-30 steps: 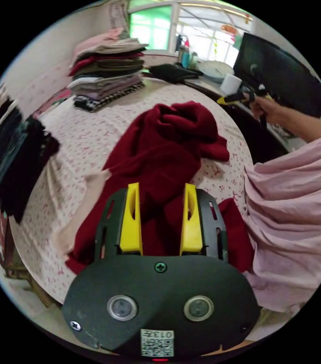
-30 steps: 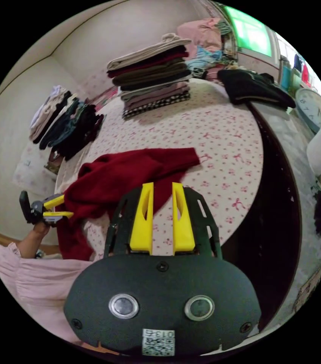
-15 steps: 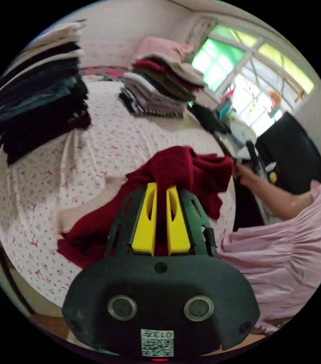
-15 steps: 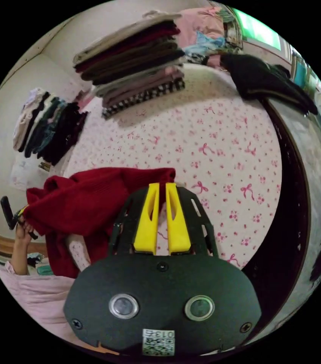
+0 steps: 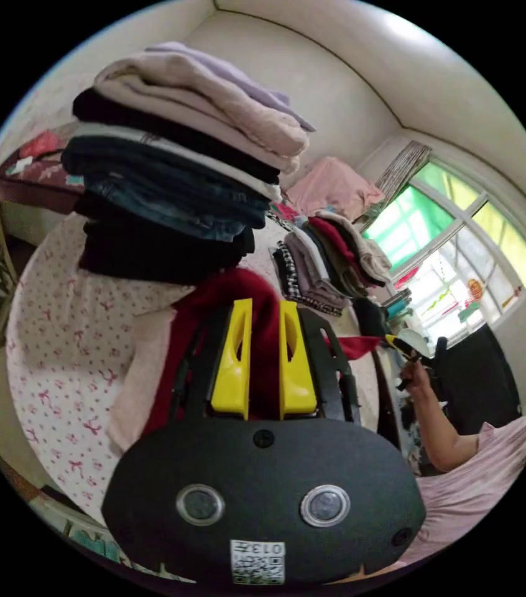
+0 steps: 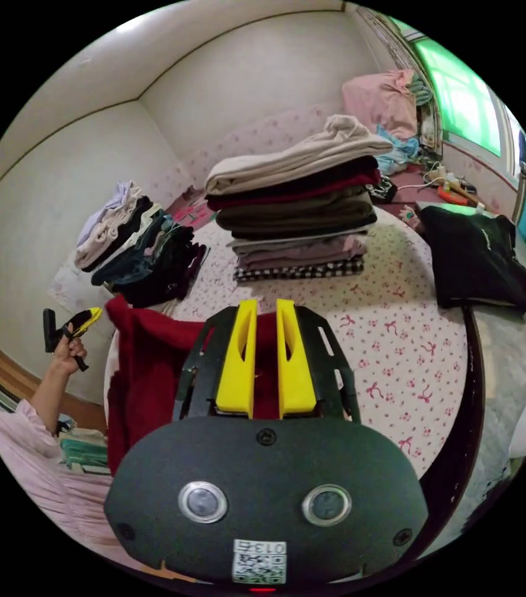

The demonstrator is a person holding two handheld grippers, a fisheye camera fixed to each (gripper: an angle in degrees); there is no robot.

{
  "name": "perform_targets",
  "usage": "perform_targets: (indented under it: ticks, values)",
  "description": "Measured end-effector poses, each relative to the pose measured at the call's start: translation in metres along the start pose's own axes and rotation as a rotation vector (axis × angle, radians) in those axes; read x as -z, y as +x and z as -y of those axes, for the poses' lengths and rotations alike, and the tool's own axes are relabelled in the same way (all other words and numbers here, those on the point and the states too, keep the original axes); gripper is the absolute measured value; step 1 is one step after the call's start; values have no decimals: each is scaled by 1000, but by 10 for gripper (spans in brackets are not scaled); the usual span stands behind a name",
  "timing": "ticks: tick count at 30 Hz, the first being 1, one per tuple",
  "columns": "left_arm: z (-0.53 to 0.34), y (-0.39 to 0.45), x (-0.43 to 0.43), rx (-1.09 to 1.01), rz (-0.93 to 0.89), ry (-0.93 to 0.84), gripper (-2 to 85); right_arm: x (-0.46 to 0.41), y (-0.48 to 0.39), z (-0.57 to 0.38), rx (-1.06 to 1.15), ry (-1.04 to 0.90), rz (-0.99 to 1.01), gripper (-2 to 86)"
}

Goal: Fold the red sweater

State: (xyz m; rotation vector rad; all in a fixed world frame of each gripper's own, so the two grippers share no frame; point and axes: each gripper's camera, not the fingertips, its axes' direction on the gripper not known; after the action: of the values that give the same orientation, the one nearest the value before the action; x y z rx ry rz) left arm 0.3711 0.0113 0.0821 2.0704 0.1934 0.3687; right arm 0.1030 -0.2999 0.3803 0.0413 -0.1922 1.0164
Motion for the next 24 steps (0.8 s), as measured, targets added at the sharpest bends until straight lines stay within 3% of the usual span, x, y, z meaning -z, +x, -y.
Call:
perform_targets:
  ticks: [3,7,11,16,19,22,24]
  values:
    - [-34,-24,6,30,83,-67,84,-4,-10,-37,34,-14,-36,62]
    - [-93,-57,22,119,204,-197,113,-40,-6,-119,3,-238,-35,102]
    - [-142,-82,45,195,290,-309,142,-55,-22,-174,72,-305,-48,118]
    - [-162,-92,26,236,173,-379,161,-77,-68,-172,307,-260,-161,134]
    - [-159,-83,-6,169,151,-470,128,-120,-80,-169,375,-374,-197,88]
    - [-149,-78,-17,75,321,-537,59,-138,-81,-171,381,-435,-236,39]
    - [-138,-79,-4,67,190,-500,40,-125,-82,-161,333,-452,-187,32]
